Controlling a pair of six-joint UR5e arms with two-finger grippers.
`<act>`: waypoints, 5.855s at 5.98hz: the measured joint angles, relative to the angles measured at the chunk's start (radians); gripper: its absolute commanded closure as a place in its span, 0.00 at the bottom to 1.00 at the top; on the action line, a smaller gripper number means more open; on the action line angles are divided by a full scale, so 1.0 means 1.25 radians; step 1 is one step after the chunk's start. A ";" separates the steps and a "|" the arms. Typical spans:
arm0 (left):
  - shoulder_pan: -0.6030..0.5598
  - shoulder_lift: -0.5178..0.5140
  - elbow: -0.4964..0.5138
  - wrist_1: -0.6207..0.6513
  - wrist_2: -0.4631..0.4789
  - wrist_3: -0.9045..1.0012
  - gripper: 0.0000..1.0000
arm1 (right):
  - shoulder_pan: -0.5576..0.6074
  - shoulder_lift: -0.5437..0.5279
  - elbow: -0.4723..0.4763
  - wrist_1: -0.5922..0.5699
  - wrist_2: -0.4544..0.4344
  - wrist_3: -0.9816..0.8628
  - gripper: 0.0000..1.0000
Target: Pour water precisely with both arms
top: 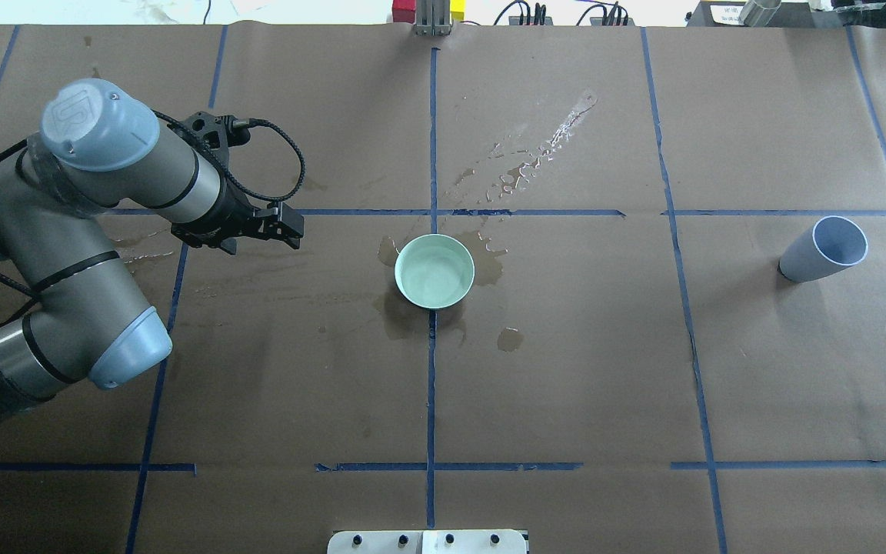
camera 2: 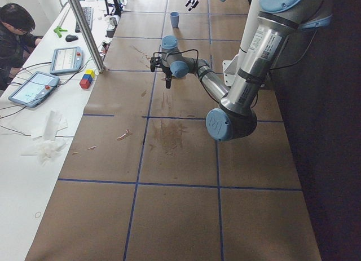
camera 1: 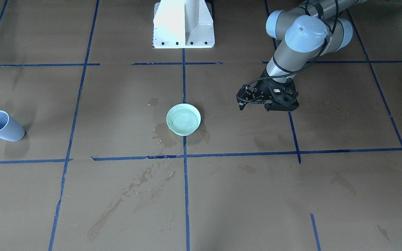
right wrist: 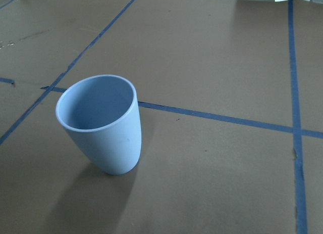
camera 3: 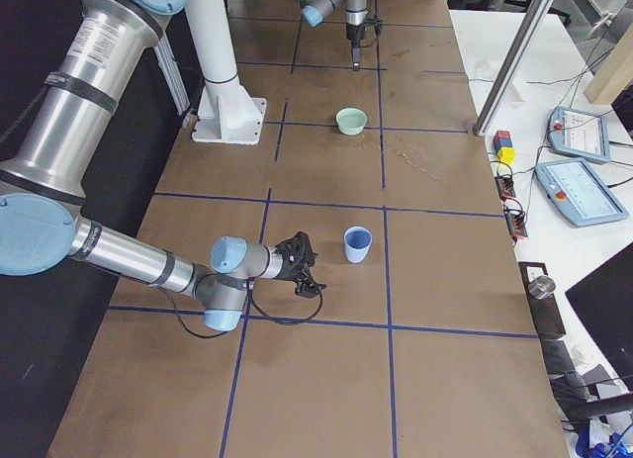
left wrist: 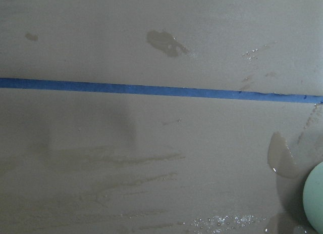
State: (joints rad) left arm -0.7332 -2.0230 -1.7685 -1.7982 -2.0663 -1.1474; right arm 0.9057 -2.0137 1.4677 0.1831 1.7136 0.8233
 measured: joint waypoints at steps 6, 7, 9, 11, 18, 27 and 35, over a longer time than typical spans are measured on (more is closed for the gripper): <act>0.015 -0.002 0.001 0.000 0.006 -0.016 0.00 | 0.395 0.090 0.014 -0.558 0.439 -0.362 0.00; 0.019 -0.002 0.001 0.000 0.010 -0.020 0.00 | 0.410 0.111 0.019 -0.659 0.485 -0.399 0.00; 0.027 -0.016 0.005 0.000 0.013 -0.036 0.00 | 0.442 0.138 0.076 -0.864 0.554 -0.481 0.00; 0.053 -0.044 0.016 0.000 0.038 -0.074 0.00 | 0.485 0.151 0.190 -1.118 0.539 -0.614 0.00; 0.156 -0.251 0.232 -0.028 0.157 -0.303 0.10 | 0.563 0.210 0.260 -1.367 0.471 -0.753 0.00; 0.181 -0.257 0.275 -0.057 0.179 -0.306 1.00 | 0.563 0.210 0.259 -1.366 0.470 -0.753 0.00; -0.197 0.081 0.048 -0.057 -0.198 0.133 1.00 | 0.562 0.208 0.253 -1.366 0.466 -0.753 0.00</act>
State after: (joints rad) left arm -0.9797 -1.9224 -1.7083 -1.8689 -2.3141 -0.9816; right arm 1.6076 -1.7533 1.7844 -1.5248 2.2965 -0.1181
